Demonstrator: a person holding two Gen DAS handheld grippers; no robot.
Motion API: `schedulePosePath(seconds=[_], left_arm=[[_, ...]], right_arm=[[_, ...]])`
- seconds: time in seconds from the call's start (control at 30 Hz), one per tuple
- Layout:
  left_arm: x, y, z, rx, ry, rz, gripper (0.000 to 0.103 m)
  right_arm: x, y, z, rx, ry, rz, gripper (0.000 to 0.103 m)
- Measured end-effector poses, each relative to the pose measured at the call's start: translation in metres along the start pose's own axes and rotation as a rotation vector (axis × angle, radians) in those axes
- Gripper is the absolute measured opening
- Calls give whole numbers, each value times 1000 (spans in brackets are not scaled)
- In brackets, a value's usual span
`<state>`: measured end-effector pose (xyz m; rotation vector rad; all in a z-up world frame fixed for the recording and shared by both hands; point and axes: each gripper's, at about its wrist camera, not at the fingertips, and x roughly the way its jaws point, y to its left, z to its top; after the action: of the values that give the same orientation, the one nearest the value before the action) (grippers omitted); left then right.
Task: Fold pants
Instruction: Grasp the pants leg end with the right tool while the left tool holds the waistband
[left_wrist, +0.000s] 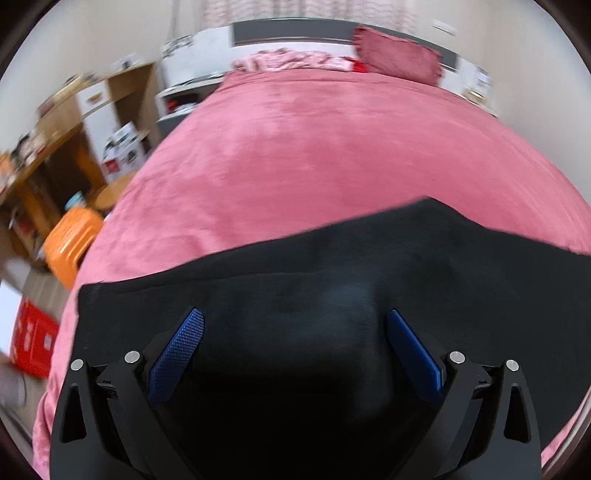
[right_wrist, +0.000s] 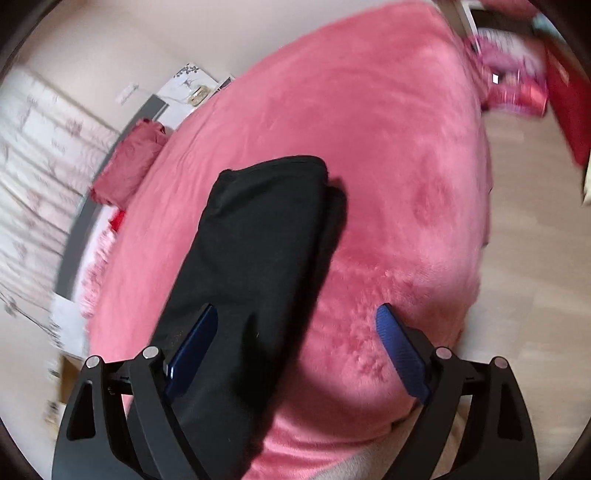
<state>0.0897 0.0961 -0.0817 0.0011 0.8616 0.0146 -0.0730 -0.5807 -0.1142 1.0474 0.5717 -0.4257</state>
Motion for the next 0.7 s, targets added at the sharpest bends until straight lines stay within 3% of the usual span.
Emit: schedulePosePath(seconds=[0.17,0.3,0.4,0.6,0.7], left_arm=[[4,50,2,-177,19,71,98],[6,81,-7,-293,12,75,98],[7,75,-10,-263,1,89,99],[13,69,-10,-222,-8,149,100],[13,71,-12,-229,-17,140,100]], right_arm=[[5,-9,21,34,-21,87,85],[14,-12,36,51,-27,113,73],[22,-13,46,63,-27,119,61],[30,-14,59,141,5,186,24],[25,-11,63,155,6,208,21]])
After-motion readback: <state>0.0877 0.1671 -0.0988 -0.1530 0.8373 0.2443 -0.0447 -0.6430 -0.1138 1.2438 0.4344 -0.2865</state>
